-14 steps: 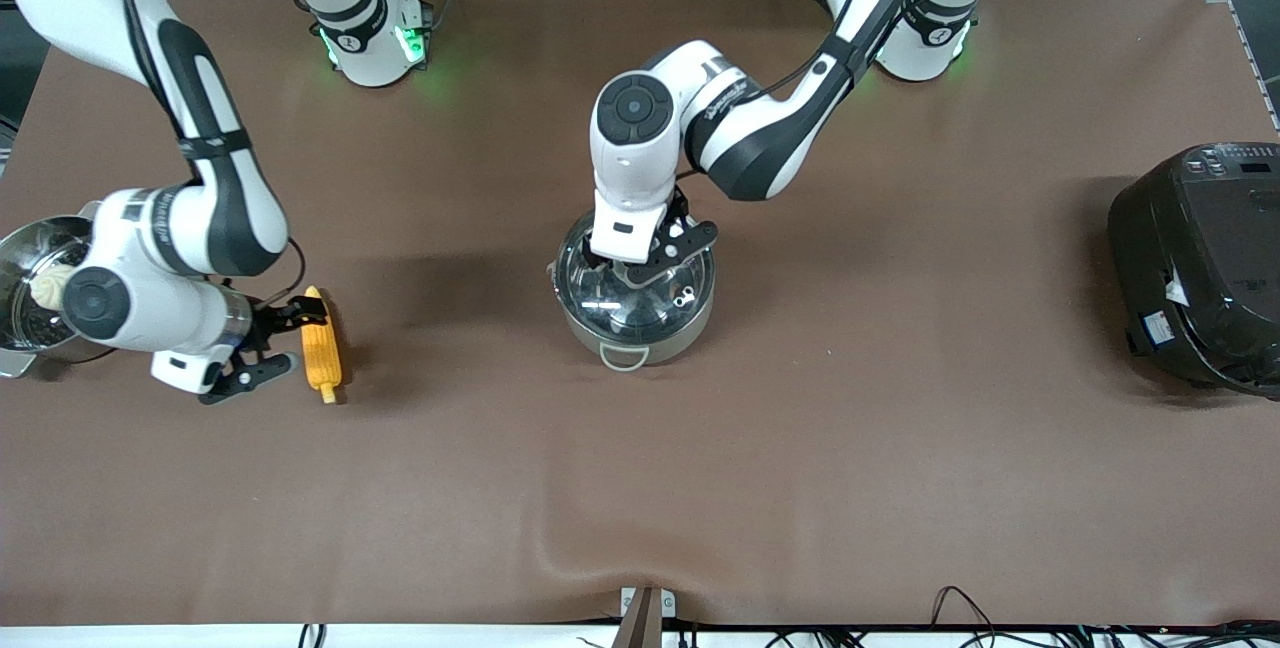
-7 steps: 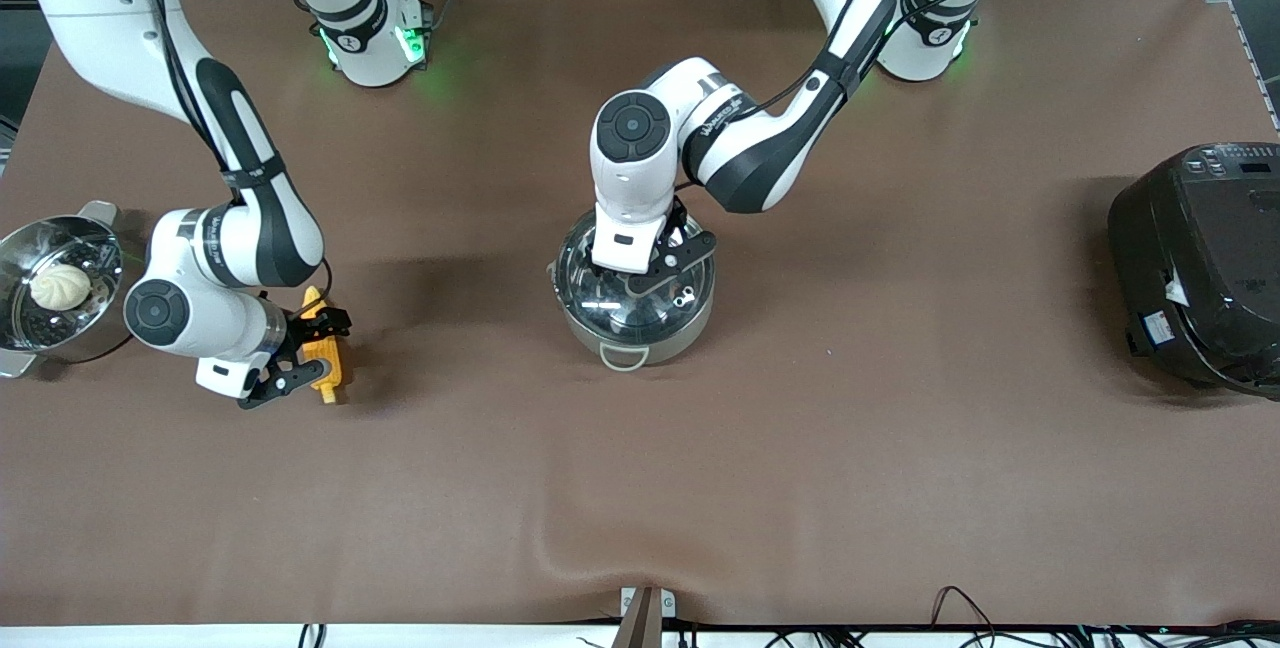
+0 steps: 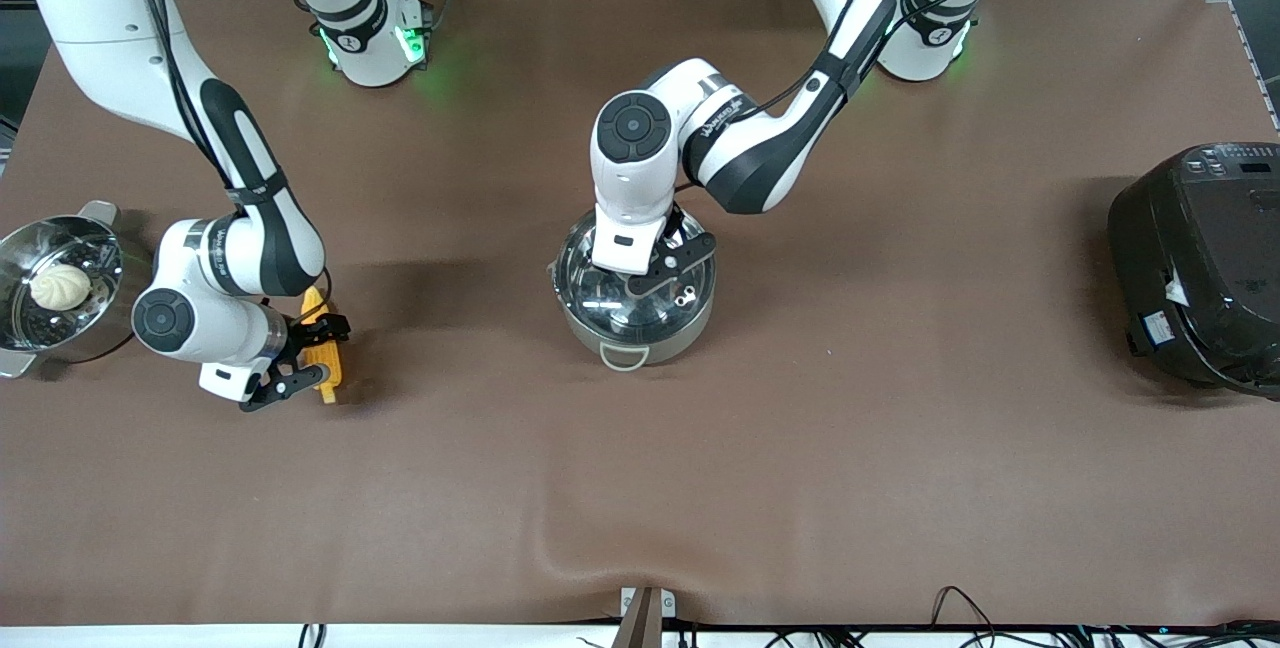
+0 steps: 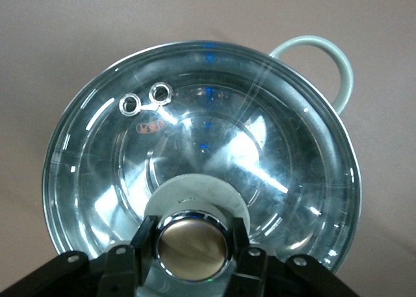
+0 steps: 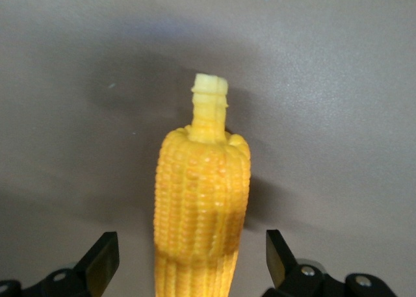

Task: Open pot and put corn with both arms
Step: 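Grasp the yellow corn with the right gripper while the left gripper lifts the lid, then carry the glass lid beside the pot and set it down with the left gripper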

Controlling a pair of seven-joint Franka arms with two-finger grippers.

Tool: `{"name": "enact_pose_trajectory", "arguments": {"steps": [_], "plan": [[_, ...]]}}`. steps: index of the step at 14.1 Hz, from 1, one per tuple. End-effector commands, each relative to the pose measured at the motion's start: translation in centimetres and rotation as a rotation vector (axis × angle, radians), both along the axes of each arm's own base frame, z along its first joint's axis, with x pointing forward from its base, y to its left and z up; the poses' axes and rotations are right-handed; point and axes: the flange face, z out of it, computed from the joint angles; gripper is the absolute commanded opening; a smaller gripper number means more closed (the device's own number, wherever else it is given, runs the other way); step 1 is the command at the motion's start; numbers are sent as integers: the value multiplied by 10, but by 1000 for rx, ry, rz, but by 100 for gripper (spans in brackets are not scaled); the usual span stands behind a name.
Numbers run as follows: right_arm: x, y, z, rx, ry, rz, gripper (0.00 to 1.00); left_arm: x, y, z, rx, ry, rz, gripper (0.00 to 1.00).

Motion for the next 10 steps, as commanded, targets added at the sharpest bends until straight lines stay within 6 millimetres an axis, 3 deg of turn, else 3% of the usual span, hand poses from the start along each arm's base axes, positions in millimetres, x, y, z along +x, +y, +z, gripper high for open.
{"name": "enact_pose_trajectory", "arguments": {"steps": [1,2,3,4,6,10], "plan": [[0,-11,-8,1,-4,-5,100,6,8,31,4,-41,17,0],[0,-12,-8,1,-3,-8,100,8,13,48,-4,-63,15,0],[-1,-10,-8,1,3,-4,31,11,22,59,3,-59,24,0],[-2,-9,-8,2,6,-5,0,8,32,83,12,-56,11,0],[-7,-8,-10,3,15,-4,0,4,57,117,48,-27,-56,0],[-8,1,3,3,34,7,0,21,139,161,61,-7,-209,0]]}}
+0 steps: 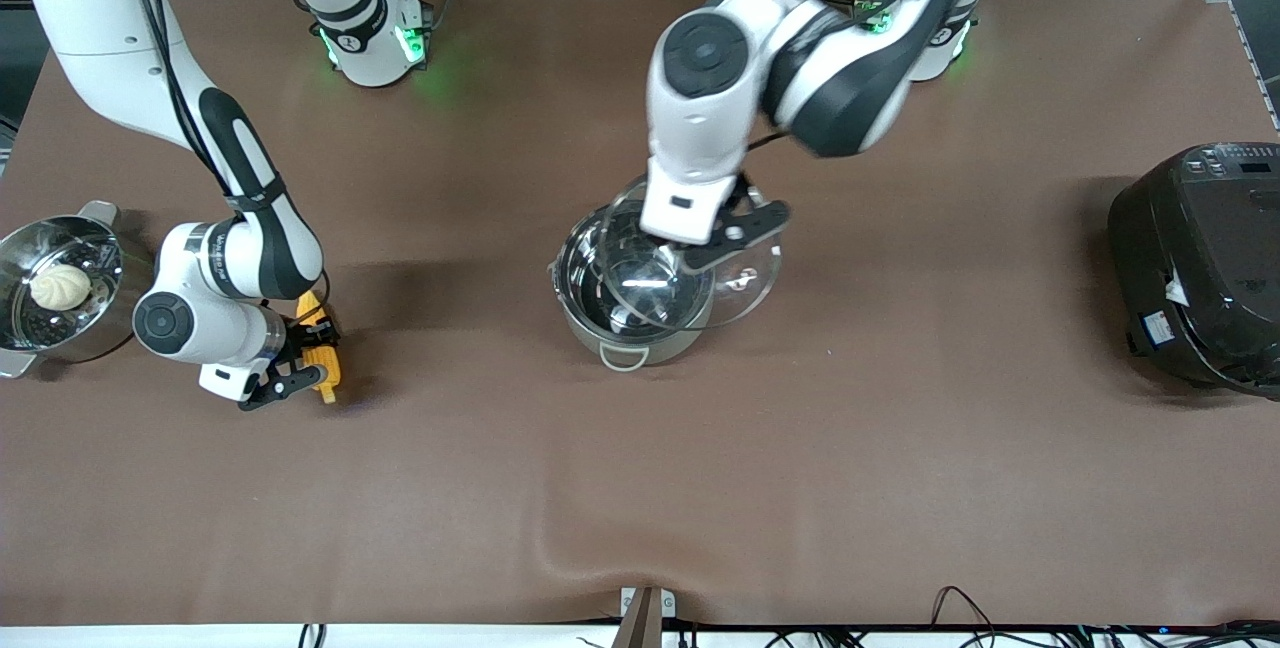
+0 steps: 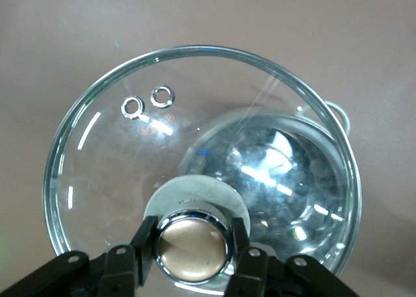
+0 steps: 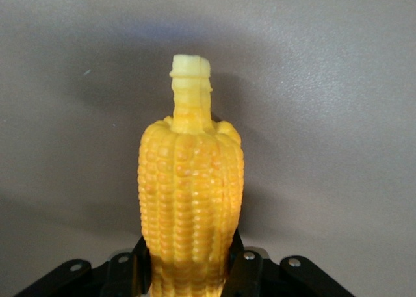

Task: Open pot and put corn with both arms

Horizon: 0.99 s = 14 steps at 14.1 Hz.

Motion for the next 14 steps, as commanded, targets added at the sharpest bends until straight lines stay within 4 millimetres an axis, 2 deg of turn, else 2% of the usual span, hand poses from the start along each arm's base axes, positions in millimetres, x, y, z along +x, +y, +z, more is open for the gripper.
{"name": "enact_pose_trajectory", "arguments": {"steps": [1,3,4,6,7,10,12,14], "plan": [[-5,17,28,1,35,20,0,6,73,25,17,0,-92,0],[-4,47,61,0,66,34,0,17,132,25,25,22,-162,0],[-3,59,75,-9,84,23,0,23,162,17,28,39,-178,0],[-1,90,103,-12,113,6,0,24,203,-6,25,31,-171,0],[-1,105,118,5,130,-18,0,21,222,-25,17,9,-161,0],[-2,166,161,37,171,-90,0,16,266,-85,14,-2,-178,0],[-10,225,184,-1,154,-138,0,7,277,-120,12,2,-184,0],[-26,286,195,-30,127,-200,0,-1,283,-146,9,-14,-192,0]]}}
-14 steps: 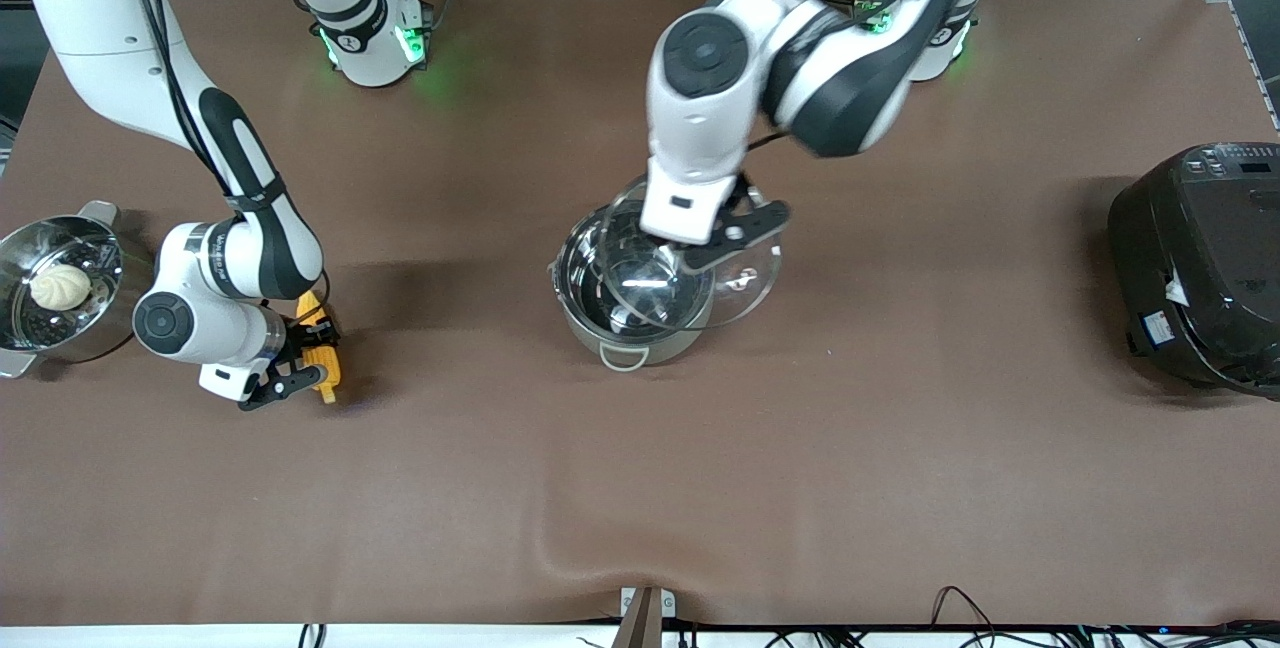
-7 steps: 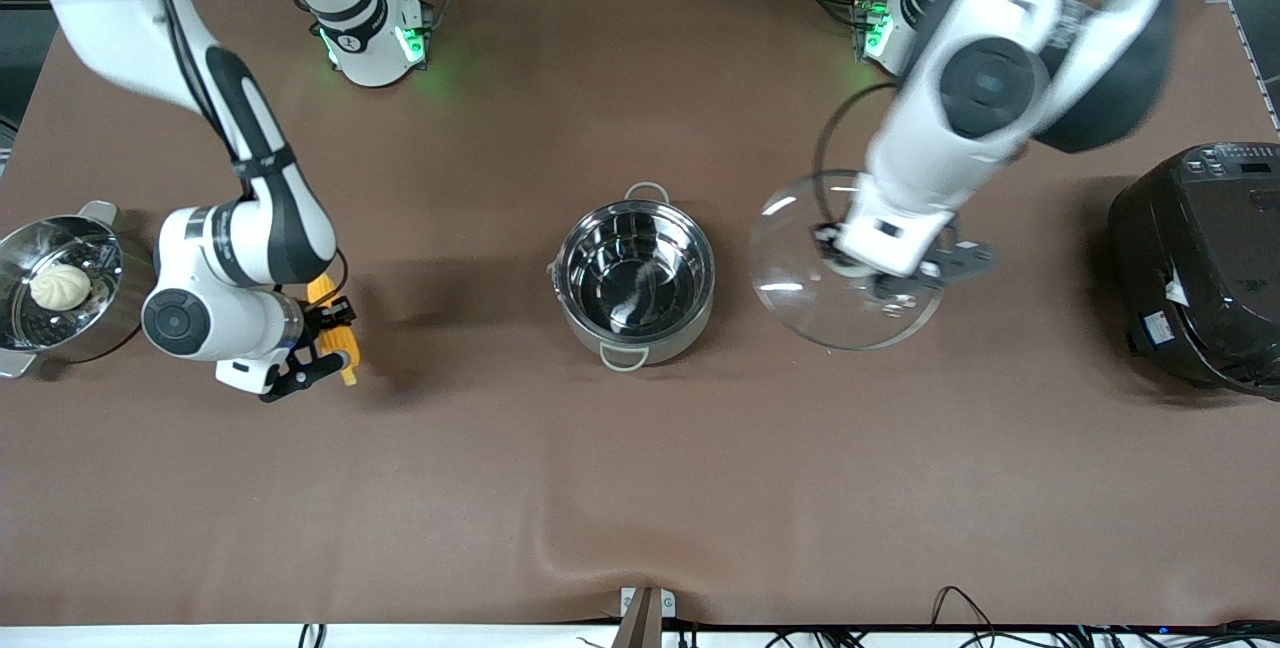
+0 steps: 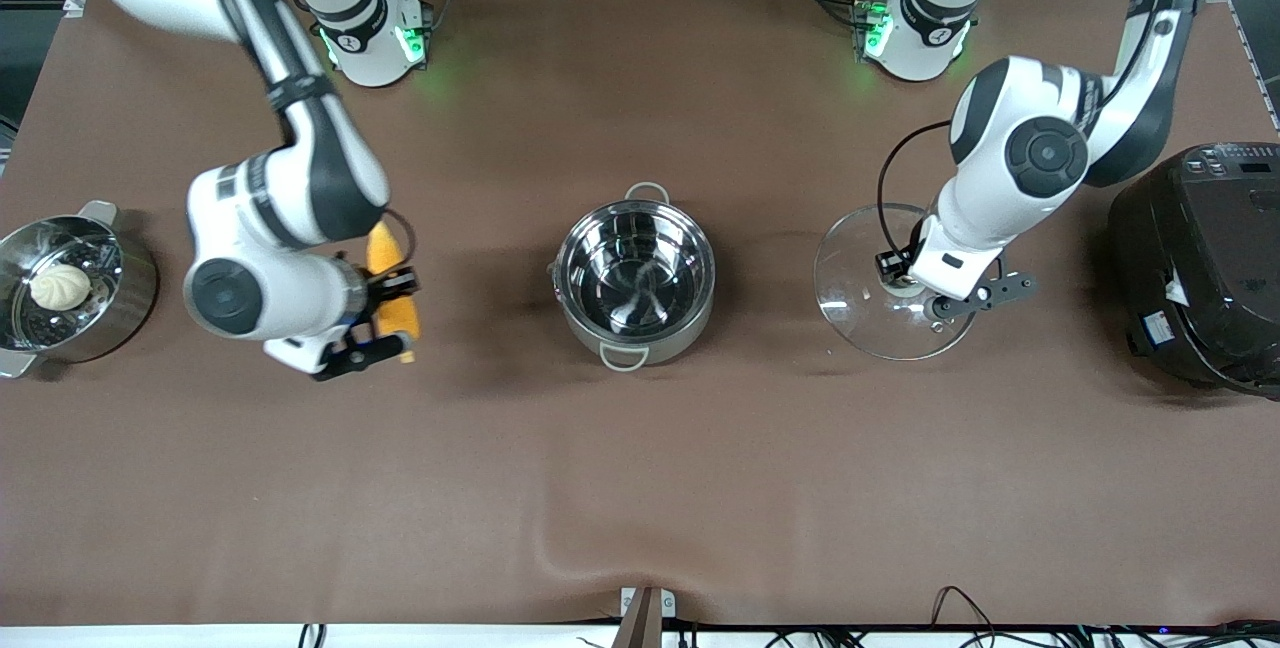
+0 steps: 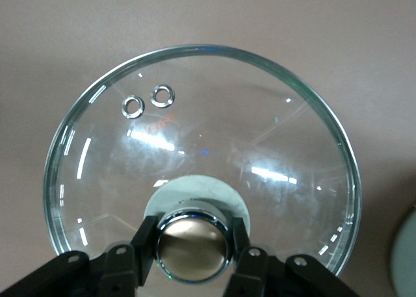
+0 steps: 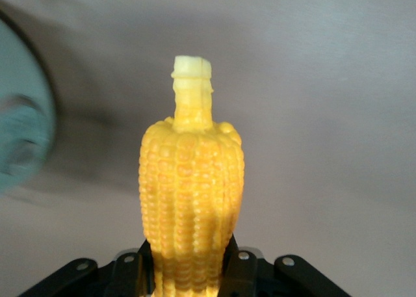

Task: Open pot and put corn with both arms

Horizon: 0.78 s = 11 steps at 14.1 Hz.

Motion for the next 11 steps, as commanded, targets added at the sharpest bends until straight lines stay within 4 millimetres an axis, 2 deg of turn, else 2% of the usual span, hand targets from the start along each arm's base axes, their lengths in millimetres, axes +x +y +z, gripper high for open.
{"name": "enact_pose_trajectory", "arguments": {"steps": [1,3,5,6,9,11], "plan": [[-22,76,17,-36,-20,-83,0,-13,19,-12,4,-26,-36,0],[-38,120,22,-21,-23,-129,0,-10,46,-28,-1,-21,-72,0],[-50,155,24,-3,-60,-120,0,-7,72,-47,-7,-22,-80,0],[-59,175,22,10,-80,-96,0,-6,78,-55,-8,-16,-84,0],[-90,234,2,10,-133,3,0,-5,78,-74,-11,0,-84,0],[-97,256,-17,15,-160,19,0,-3,77,-92,-17,-7,-85,0]]}}
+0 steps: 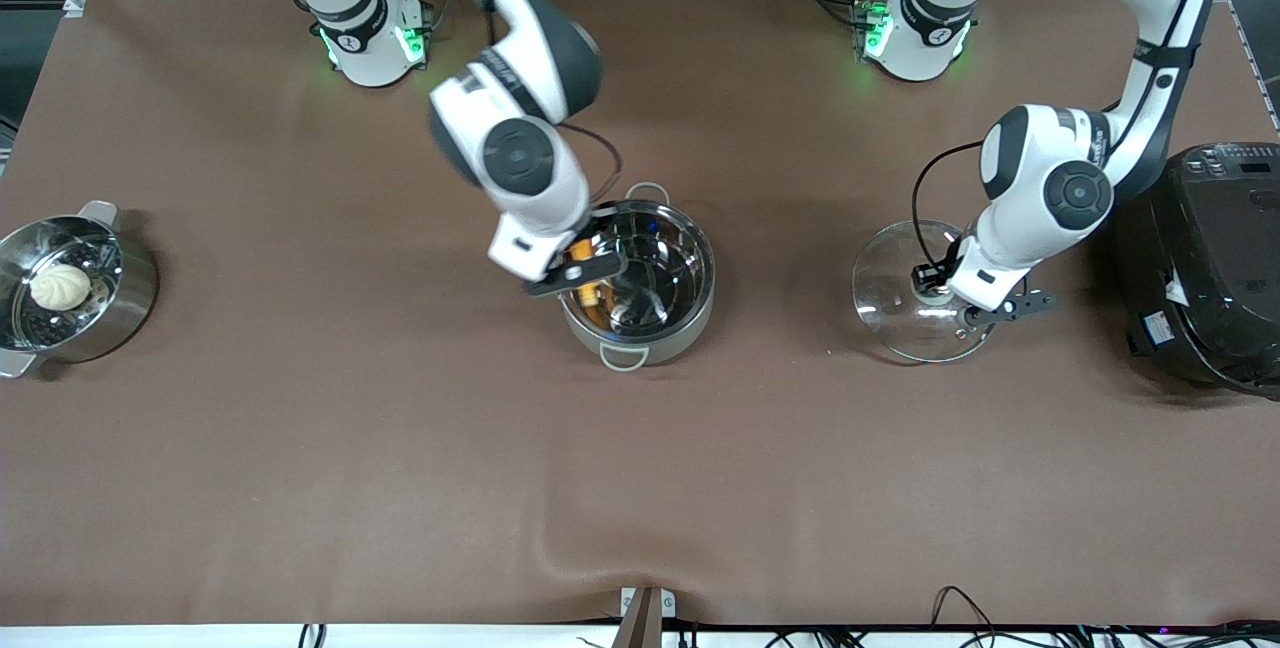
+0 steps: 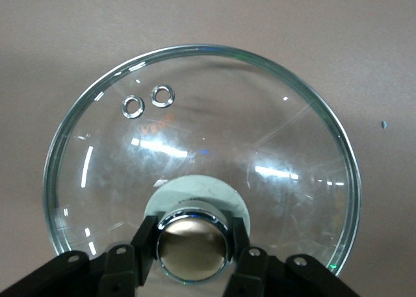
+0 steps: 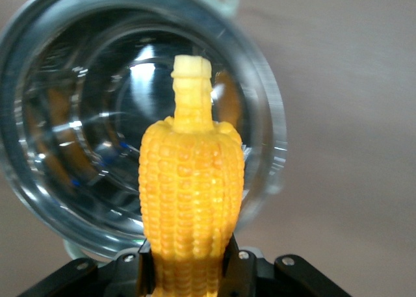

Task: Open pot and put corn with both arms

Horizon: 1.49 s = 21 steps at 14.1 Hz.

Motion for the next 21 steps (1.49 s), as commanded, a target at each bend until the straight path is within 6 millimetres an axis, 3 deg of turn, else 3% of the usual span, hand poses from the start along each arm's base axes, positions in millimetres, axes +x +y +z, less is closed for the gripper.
{"name": "enact_pose_trajectory", "arguments": {"steps": [1,3,6,8,10,12,13,15,17,19,21], "plan": [[-1,28,-20,-8,-32,-11,0,5,-4,-18,-2,-29,-22,0],[0,42,-27,-7,-38,-28,0,7,-4,-34,-8,-42,-20,0],[0,52,-35,-13,-40,-37,0,7,-4,-38,-8,-38,-17,2],[0,52,-37,-12,-41,-37,0,8,-4,-35,-8,-42,-9,99],[2,51,-38,-13,-42,-39,0,15,-1,-14,-10,-76,3,100],[4,51,-39,-3,-54,-39,0,20,0,49,2,-82,3,100],[4,52,-40,-3,-56,-39,10,27,-2,92,12,-62,5,100],[4,52,-39,-11,-66,-36,100,47,-2,178,24,-33,8,100],[4,51,-36,-11,-68,-37,100,58,-1,245,28,-32,12,100],[14,39,-30,-10,-64,-62,100,59,5,290,42,-61,16,100],[32,6,-25,-39,-25,-100,100,53,12,327,52,-77,-5,100]]}}
